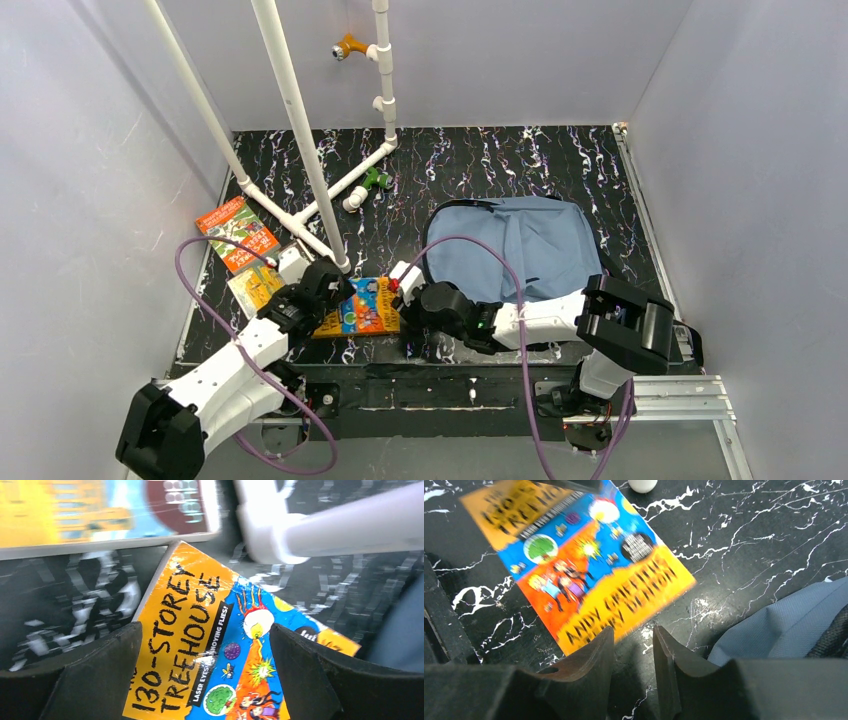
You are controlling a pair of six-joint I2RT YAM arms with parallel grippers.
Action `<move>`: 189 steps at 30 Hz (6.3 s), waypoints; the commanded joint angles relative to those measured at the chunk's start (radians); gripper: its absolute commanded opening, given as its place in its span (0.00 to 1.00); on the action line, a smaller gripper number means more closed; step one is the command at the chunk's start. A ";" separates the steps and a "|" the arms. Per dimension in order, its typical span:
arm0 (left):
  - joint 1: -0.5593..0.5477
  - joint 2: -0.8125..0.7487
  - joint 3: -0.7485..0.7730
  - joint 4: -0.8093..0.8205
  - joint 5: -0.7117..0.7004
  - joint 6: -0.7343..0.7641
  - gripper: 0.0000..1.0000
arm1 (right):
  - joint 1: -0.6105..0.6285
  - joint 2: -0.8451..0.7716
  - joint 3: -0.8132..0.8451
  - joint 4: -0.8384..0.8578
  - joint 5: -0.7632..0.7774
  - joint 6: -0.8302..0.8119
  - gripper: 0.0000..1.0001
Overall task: Pack the student bag
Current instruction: Pick up the book from the center of the board.
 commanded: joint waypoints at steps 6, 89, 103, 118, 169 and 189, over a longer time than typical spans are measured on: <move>-0.025 0.132 -0.028 0.260 0.566 -0.050 0.98 | 0.000 -0.035 0.058 0.015 0.015 -0.047 0.46; 0.077 -0.129 0.175 -0.172 0.615 0.021 0.00 | 0.165 -0.148 0.104 -0.240 0.045 -0.298 0.98; 0.077 -0.165 0.195 -0.207 0.620 0.014 0.00 | 0.256 0.060 0.110 0.035 0.187 -0.505 0.98; 0.076 -0.176 0.220 -0.243 0.628 0.013 0.00 | 0.320 0.384 0.107 0.608 0.600 -0.893 0.55; 0.075 -0.192 0.181 -0.128 0.768 -0.350 0.00 | 0.296 -0.090 -0.019 0.279 0.353 -0.381 0.60; 0.076 -0.177 0.303 -0.370 0.623 -0.136 0.00 | 0.097 -0.322 0.349 -0.836 0.596 0.296 0.98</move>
